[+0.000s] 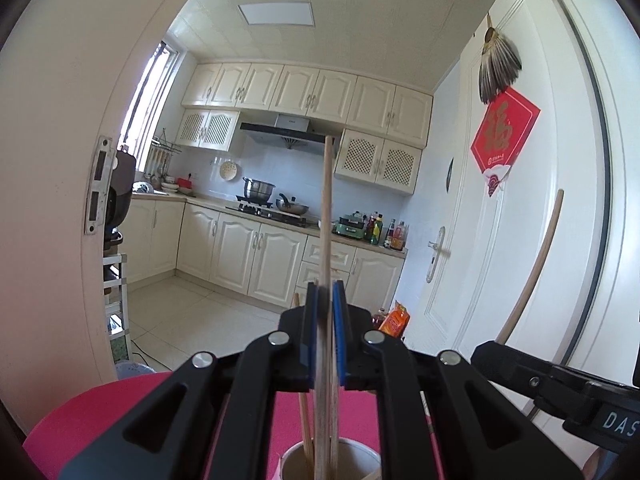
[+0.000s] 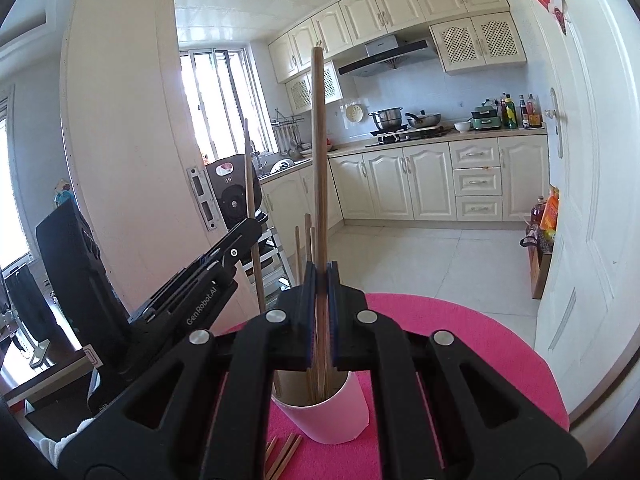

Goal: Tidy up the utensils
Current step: 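Lift the chopstick over the pink cup and lower it in with the right tool, then open the right tool to release the chopstick into the cup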

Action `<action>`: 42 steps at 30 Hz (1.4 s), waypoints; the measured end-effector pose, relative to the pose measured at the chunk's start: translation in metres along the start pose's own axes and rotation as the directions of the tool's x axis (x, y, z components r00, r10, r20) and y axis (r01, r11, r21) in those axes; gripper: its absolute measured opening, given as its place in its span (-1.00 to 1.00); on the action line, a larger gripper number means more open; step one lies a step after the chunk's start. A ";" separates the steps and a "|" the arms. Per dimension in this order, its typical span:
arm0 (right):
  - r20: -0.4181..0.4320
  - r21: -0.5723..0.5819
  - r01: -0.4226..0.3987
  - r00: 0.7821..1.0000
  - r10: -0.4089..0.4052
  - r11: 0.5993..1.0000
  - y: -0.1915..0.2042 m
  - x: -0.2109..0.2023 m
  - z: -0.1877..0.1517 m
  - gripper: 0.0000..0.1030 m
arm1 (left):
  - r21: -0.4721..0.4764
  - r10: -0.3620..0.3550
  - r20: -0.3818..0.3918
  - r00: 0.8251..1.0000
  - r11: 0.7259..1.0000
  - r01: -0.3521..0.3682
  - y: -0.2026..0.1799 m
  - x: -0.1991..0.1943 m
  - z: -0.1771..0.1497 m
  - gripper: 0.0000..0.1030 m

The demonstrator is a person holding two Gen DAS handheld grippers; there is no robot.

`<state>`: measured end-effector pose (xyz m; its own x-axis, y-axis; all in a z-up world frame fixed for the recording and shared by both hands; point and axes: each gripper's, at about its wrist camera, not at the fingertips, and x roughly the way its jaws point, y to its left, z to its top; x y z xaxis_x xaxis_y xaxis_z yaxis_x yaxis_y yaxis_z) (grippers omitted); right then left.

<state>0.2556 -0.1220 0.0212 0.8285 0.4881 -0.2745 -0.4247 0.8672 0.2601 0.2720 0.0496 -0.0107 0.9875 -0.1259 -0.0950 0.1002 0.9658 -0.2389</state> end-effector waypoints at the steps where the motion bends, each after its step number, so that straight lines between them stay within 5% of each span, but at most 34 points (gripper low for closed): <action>1: -0.003 -0.002 0.004 1.000 -0.004 1.000 0.000 0.001 -0.001 -0.89 | -0.006 0.004 -0.013 1.000 1.000 -0.004 0.001 0.000 0.000 -0.56; 25: -0.047 0.016 0.063 0.997 -0.062 0.998 0.013 -0.002 -0.004 -0.87 | 0.059 0.041 -0.051 0.998 0.998 -0.038 -0.002 -0.042 0.013 -0.25; 27: -0.048 0.015 0.078 0.996 -0.078 0.997 0.014 -0.004 -0.005 -0.75 | 0.064 0.045 -0.050 0.998 0.997 -0.042 -0.002 -0.048 0.015 -0.23; 31: -0.018 0.022 0.099 0.995 -0.098 0.995 0.015 -0.019 -0.003 -0.12 | 0.072 0.050 -0.051 0.997 0.996 -0.046 -0.003 -0.063 0.019 -0.14; 42: -0.049 -0.010 0.100 0.994 -0.101 0.995 0.030 -0.059 -0.006 -0.12 | 0.091 0.073 -0.124 0.990 0.994 -0.062 -0.006 -0.104 0.027 -0.01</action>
<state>0.1916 -0.1245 0.0396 0.8483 0.4025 -0.3442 -0.3430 0.9127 0.2220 0.1721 0.0634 0.0267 0.9695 -0.0817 -0.2311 0.0490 0.9884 -0.1438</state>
